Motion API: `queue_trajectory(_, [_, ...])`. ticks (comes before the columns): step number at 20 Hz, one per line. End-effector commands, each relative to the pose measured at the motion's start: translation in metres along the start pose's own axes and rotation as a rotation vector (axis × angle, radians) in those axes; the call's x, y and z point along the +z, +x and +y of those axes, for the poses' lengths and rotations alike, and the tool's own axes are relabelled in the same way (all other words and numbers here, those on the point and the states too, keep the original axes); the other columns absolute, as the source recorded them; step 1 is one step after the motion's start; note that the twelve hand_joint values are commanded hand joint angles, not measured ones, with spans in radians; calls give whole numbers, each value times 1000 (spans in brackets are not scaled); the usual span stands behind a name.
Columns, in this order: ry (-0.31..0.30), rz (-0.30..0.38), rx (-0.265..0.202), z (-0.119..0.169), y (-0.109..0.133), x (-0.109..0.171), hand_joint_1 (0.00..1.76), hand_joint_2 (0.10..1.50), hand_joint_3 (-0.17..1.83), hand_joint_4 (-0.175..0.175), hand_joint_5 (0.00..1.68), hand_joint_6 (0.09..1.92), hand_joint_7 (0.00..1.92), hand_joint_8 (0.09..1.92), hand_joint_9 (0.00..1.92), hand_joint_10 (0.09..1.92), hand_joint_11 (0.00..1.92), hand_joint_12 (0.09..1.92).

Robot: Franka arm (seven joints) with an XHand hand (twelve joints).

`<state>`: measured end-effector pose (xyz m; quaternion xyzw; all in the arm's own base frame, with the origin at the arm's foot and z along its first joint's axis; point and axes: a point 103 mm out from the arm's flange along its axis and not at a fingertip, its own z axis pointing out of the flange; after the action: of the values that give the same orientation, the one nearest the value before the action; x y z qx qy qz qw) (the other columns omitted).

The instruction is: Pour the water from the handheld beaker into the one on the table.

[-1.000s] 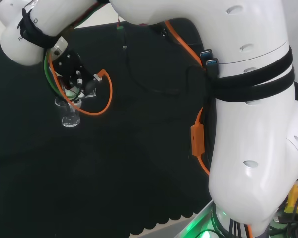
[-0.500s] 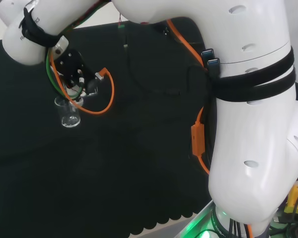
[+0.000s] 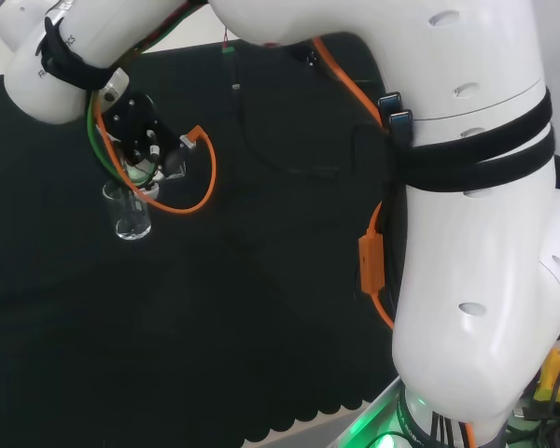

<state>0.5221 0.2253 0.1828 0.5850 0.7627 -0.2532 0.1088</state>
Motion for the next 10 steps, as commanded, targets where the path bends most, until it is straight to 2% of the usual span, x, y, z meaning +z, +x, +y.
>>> queue_trajectory(1, [9, -19, 4, 1, 9, -7, 1186, 608, 644, 53, 1472, 287, 1708, 87, 1610, 87, 1300, 770])
queue_trajectory(7, [12, -16, 3, 0, -10, 2, 1186, 608, 645, 53, 1469, 292, 1708, 87, 1610, 87, 1300, 769])
queue_trajectory(8, [12, -39, 1, 2, 3, -6, 1186, 608, 645, 53, 1469, 293, 1708, 87, 1610, 87, 1300, 769])
queue_trajectory(10, [10, -40, 1, 2, 8, -9, 1185, 608, 645, 53, 1468, 295, 1708, 87, 1610, 87, 1301, 769])
